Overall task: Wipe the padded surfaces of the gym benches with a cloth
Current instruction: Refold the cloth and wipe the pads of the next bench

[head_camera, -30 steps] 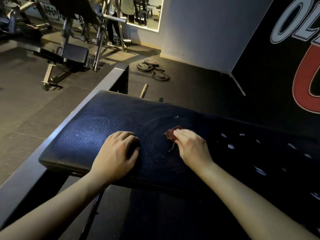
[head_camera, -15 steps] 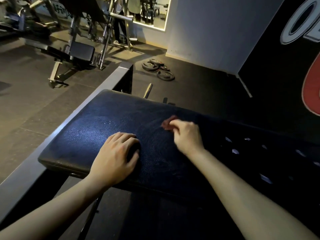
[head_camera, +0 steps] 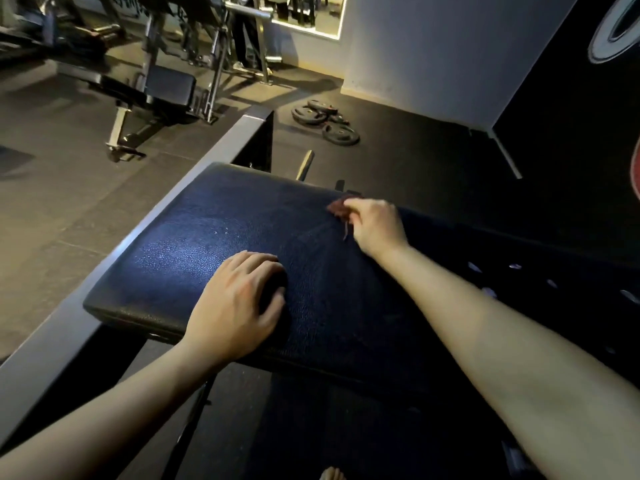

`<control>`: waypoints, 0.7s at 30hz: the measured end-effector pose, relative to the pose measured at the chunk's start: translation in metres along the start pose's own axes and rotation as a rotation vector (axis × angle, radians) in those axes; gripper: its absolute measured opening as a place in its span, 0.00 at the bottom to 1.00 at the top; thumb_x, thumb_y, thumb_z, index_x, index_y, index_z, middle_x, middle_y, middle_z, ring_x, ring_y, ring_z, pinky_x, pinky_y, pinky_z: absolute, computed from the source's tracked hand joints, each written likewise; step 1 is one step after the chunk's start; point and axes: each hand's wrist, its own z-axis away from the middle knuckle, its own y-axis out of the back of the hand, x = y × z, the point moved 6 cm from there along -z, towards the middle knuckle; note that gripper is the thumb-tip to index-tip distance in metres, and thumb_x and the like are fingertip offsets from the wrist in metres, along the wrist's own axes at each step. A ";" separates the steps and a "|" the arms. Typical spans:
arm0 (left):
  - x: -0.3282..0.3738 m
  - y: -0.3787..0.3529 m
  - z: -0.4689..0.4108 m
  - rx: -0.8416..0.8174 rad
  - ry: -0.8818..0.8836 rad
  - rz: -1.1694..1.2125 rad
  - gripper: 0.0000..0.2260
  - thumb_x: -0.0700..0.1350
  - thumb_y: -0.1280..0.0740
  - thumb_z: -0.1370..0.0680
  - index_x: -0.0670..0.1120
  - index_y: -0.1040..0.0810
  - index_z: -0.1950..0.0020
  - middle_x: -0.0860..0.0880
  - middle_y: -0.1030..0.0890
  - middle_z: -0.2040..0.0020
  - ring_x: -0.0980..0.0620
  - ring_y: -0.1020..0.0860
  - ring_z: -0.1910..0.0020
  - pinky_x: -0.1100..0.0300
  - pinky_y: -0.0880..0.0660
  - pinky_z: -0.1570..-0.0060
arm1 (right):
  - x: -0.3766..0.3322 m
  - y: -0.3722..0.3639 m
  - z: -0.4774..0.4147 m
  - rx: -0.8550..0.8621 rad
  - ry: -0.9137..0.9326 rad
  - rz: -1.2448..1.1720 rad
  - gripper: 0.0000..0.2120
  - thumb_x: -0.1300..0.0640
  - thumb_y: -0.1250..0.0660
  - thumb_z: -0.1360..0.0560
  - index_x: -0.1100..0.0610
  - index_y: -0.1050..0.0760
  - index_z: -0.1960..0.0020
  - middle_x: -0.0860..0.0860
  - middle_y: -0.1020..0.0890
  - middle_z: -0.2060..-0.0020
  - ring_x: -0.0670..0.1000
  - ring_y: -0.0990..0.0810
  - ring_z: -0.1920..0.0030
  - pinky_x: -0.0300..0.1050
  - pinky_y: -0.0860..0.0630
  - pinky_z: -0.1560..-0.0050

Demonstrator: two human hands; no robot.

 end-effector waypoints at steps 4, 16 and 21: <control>-0.002 0.002 0.001 0.040 0.018 0.007 0.09 0.47 0.33 0.23 0.45 0.20 0.45 0.51 0.19 0.43 0.49 0.22 0.42 0.52 0.28 0.37 | 0.007 -0.018 -0.052 0.002 -0.200 0.014 0.16 0.62 0.37 0.23 0.51 0.17 0.40 0.57 0.15 0.45 0.62 0.19 0.43 0.51 0.23 0.41; -0.016 0.023 0.021 0.133 0.098 -0.035 0.10 0.49 0.35 0.25 0.45 0.18 0.50 0.49 0.18 0.50 0.44 0.21 0.50 0.50 0.26 0.48 | -0.099 0.046 0.181 -0.085 0.564 -0.232 0.12 0.69 0.30 0.24 0.62 0.17 0.42 0.54 0.14 0.45 0.52 0.16 0.42 0.46 0.22 0.36; -0.011 0.036 0.051 0.081 0.034 -0.156 0.12 0.56 0.32 0.22 0.49 0.20 0.49 0.51 0.23 0.50 0.46 0.25 0.51 0.49 0.29 0.51 | -0.067 0.021 0.091 -0.026 0.412 -0.129 0.12 0.63 0.33 0.24 0.59 0.16 0.43 0.57 0.14 0.48 0.58 0.14 0.47 0.53 0.18 0.43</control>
